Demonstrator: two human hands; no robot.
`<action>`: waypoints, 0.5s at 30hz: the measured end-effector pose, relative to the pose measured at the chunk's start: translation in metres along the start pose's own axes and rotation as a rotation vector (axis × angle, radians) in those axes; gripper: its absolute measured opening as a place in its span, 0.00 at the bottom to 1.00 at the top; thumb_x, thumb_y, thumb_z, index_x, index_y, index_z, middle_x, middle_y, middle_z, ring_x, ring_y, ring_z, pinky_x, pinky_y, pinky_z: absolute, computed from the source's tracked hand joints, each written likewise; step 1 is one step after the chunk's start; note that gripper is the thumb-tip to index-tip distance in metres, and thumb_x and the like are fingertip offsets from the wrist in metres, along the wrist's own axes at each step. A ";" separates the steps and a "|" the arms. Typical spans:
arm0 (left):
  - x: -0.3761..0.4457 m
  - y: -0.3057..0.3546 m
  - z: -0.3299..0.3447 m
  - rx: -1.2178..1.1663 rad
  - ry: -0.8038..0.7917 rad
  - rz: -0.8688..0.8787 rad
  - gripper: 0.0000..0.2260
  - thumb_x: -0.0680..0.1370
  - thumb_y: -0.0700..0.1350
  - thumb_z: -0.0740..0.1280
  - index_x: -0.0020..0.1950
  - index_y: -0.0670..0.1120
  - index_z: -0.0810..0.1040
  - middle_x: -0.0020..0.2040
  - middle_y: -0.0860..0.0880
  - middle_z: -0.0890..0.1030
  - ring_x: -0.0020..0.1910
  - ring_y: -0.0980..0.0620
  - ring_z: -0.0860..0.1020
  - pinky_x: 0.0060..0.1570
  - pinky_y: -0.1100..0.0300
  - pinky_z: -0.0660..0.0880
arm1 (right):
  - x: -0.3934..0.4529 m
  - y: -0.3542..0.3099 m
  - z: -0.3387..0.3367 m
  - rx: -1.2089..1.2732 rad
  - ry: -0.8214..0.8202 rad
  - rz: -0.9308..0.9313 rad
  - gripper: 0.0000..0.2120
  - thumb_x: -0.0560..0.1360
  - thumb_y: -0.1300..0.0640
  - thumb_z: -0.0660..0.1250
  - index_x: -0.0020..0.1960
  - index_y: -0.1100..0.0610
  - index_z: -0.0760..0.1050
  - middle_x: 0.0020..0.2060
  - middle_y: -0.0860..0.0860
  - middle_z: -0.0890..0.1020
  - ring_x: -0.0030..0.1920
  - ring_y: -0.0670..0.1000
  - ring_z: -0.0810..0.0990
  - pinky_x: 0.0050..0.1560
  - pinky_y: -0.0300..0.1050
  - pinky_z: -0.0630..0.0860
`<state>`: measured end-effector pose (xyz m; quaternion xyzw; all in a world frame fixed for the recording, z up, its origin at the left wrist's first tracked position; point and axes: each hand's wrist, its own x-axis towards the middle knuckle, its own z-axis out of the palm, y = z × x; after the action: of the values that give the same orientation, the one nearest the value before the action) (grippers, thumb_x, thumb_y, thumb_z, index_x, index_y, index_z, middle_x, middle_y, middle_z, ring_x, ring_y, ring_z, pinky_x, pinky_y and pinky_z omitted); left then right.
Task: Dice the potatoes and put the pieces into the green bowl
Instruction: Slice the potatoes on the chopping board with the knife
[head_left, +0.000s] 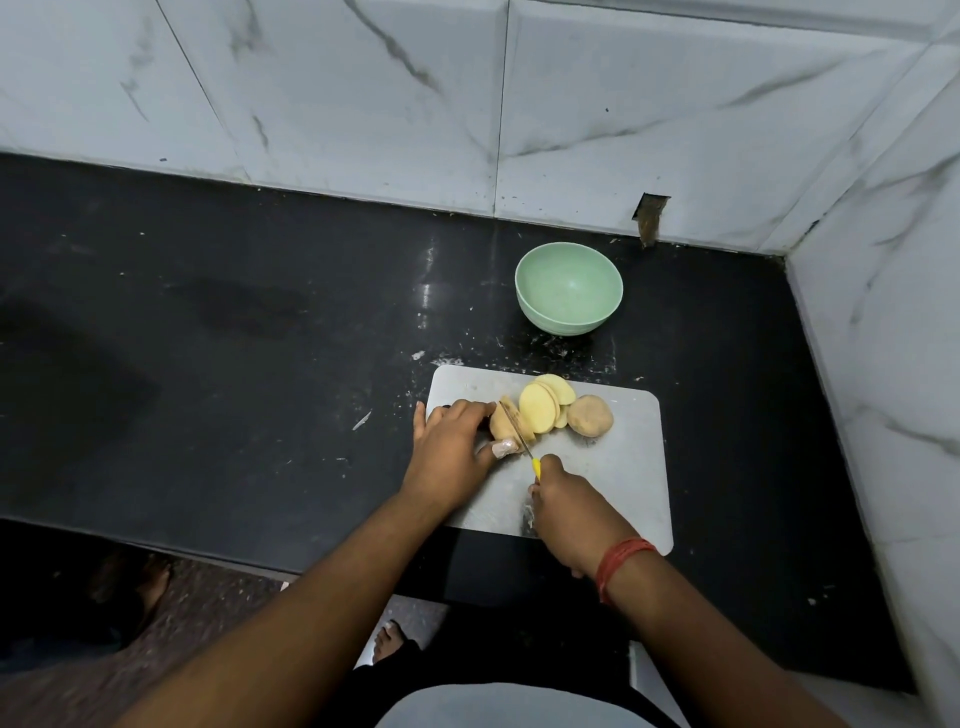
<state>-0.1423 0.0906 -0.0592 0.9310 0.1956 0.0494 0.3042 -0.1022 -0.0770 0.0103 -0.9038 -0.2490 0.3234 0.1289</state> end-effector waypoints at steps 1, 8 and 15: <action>0.000 0.000 0.000 -0.003 -0.001 -0.002 0.21 0.78 0.60 0.68 0.69 0.56 0.75 0.61 0.57 0.78 0.65 0.50 0.72 0.78 0.41 0.45 | 0.001 -0.001 -0.001 -0.005 -0.012 0.002 0.09 0.83 0.58 0.52 0.60 0.60 0.62 0.37 0.54 0.72 0.32 0.50 0.70 0.30 0.45 0.64; 0.005 0.002 -0.007 0.013 -0.020 0.003 0.21 0.76 0.61 0.70 0.66 0.54 0.76 0.60 0.57 0.77 0.61 0.49 0.73 0.77 0.38 0.45 | 0.011 -0.009 -0.015 -0.001 -0.121 0.040 0.15 0.80 0.63 0.54 0.66 0.62 0.59 0.35 0.49 0.67 0.32 0.48 0.68 0.24 0.41 0.61; 0.007 0.005 -0.008 0.002 -0.029 -0.018 0.21 0.75 0.62 0.71 0.64 0.54 0.77 0.58 0.57 0.77 0.60 0.49 0.73 0.77 0.38 0.44 | 0.035 -0.013 -0.017 -0.031 -0.138 0.058 0.18 0.81 0.60 0.56 0.69 0.64 0.64 0.54 0.60 0.78 0.46 0.56 0.75 0.49 0.49 0.72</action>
<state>-0.1361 0.0939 -0.0500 0.9302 0.1996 0.0331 0.3062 -0.0730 -0.0484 0.0105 -0.8879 -0.2362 0.3848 0.0881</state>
